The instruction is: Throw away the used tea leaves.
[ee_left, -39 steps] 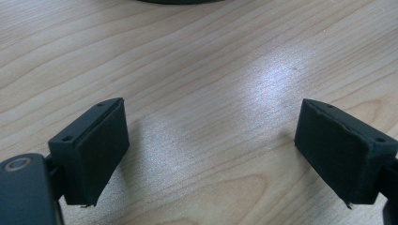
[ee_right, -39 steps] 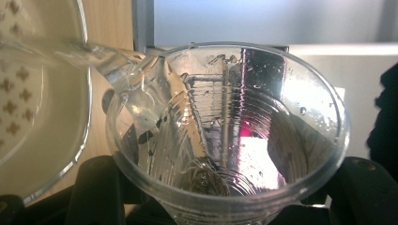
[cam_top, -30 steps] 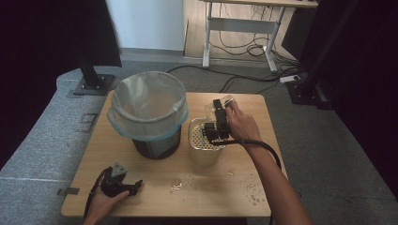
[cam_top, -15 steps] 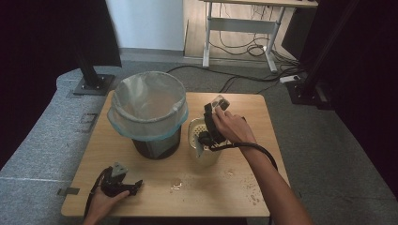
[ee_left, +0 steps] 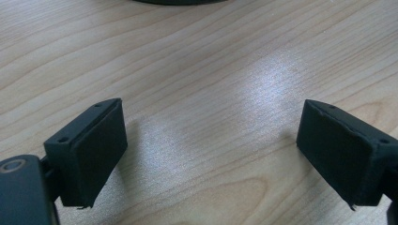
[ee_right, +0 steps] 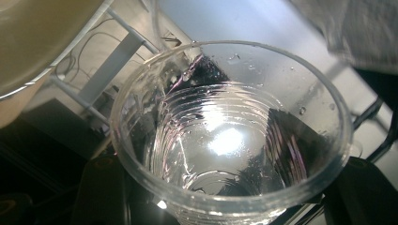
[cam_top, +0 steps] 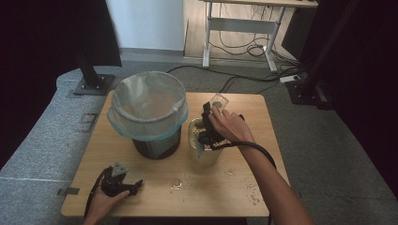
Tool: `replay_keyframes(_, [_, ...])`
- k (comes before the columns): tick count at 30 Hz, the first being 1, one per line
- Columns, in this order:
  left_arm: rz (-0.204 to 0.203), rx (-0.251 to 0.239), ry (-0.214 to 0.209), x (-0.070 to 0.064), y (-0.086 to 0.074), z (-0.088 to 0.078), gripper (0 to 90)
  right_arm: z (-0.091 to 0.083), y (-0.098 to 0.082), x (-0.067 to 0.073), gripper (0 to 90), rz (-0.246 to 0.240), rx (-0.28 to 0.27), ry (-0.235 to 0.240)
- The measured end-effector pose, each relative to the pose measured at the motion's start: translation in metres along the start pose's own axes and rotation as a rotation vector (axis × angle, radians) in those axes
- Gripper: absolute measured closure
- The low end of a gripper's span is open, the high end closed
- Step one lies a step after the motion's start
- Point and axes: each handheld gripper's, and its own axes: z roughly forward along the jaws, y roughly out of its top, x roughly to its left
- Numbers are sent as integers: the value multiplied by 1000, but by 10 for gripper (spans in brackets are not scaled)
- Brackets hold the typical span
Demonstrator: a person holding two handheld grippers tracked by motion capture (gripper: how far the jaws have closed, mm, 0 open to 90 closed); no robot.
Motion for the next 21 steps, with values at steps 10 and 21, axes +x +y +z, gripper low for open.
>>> replay_keyframes(10, [3, 0, -3, 0, 0, 0, 86, -3, -17, -18, 383, 625, -107, 156])
replay_keyframes(21, [2, -1, 0, 0, 0, 0, 83, 1, -67, -8, 376, 1639, -321, 465])
